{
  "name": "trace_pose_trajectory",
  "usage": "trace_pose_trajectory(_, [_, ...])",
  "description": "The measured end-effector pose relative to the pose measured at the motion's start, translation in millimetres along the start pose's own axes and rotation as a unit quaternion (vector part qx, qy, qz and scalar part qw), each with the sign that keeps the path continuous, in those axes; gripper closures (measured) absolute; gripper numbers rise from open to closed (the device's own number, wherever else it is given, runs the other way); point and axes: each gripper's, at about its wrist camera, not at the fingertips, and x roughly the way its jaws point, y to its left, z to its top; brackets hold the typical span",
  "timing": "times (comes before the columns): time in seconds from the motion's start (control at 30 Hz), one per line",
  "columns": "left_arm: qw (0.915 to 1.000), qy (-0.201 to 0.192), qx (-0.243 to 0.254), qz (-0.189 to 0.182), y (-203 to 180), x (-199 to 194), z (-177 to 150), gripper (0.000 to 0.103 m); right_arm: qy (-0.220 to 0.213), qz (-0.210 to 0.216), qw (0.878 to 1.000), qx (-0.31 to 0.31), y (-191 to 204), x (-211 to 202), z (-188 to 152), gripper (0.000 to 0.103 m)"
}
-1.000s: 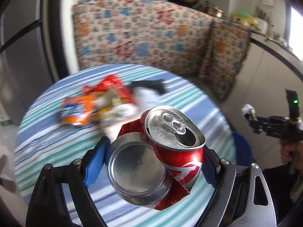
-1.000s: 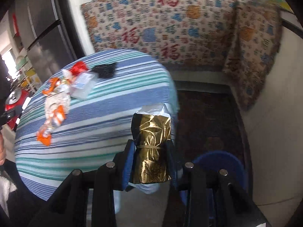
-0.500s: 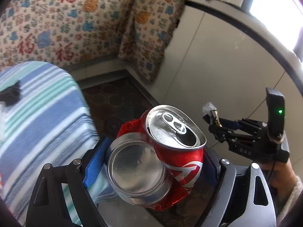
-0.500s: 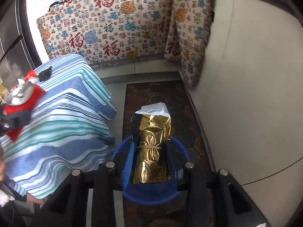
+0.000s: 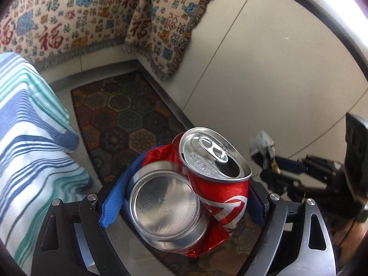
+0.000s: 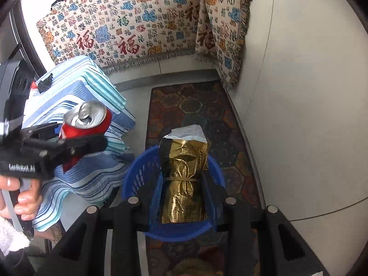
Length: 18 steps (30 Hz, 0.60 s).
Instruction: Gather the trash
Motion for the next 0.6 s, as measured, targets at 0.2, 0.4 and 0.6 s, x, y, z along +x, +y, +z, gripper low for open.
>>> trace_pose_trajectory(0.2, [0.9996,0.020,0.004,-0.017,0.4,20.8,2.3,0.004,0.014,-0.005,1.000,-0.010,3.2,11.4,-3.3,0.062])
trace_pose_trajectory(0.4, [0.9992,0.025,-0.014,-0.028,6.3,28.0,5.7,0.003,0.004,-0.013,1.000,-0.020,7.9,12.4,-1.4,0.033])
trace_pose_trajectory(0.6, [0.9999,-0.014,0.001,0.003,10.5,-10.9,1.3,0.003,-0.029,-0.029,0.999,-0.021,12.4,-2.2,7.2,0.033])
